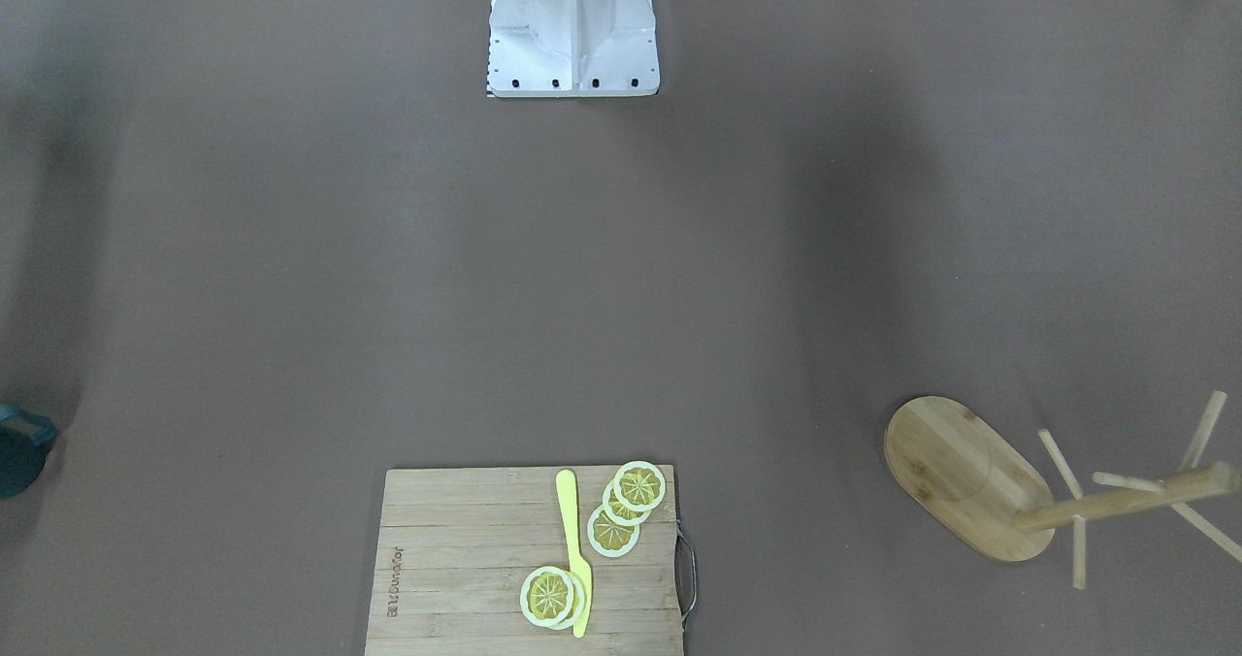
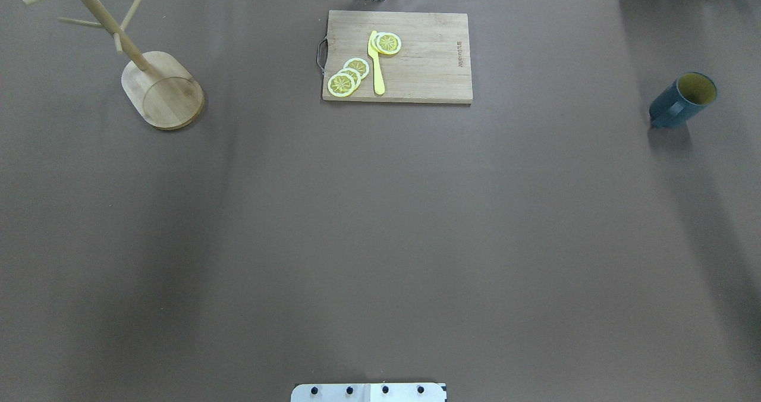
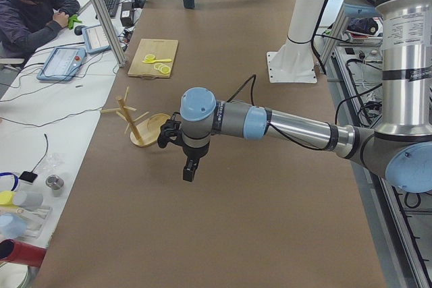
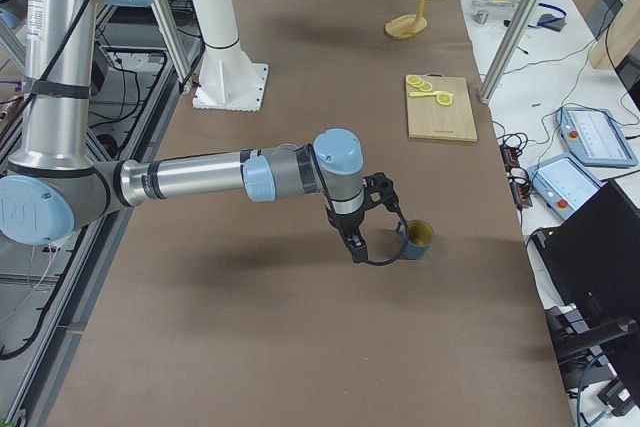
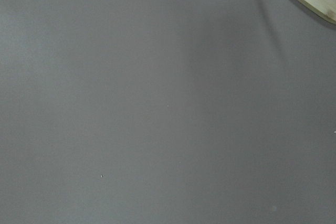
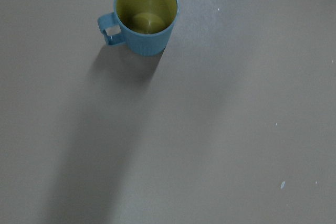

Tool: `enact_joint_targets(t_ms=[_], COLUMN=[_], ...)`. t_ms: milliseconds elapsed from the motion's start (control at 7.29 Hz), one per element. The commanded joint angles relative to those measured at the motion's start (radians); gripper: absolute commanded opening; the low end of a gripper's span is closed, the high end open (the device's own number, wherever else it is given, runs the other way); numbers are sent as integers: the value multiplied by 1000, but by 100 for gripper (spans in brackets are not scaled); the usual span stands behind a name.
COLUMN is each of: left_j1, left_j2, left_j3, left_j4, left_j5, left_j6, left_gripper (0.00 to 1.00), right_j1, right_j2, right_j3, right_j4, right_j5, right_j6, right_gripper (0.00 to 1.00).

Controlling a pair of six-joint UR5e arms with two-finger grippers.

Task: Hang cup on storage rack

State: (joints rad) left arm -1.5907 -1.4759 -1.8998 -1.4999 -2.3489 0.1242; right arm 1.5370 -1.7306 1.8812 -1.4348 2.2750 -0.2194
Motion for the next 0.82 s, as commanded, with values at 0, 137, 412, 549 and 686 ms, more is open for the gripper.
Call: enact_joint_targets(t_ms=[0, 137, 412, 549, 686], left_j1=[0, 0, 1, -2, -2], left_j2=[-29, -27, -49, -73, -72], left_j3=[-5, 7, 109, 149, 153], left_j4=[-44, -142, -398, -449, -465], left_j5=[-1, 0, 5, 0, -1], left_j6=[-3, -3, -14, -77, -78], left_gripper=[99, 99, 99, 99, 99], right_j1=[0, 0, 0, 0, 0], right_j2=[-3, 15, 28, 29, 23], right_j3=[-4, -7, -25, -22, -43], right_j4=[74, 71, 74, 120, 172], right_j5=[1, 8, 40, 38, 40], right_j6=[6, 8, 69, 66, 74], right_gripper=[100, 100, 100, 100, 100])
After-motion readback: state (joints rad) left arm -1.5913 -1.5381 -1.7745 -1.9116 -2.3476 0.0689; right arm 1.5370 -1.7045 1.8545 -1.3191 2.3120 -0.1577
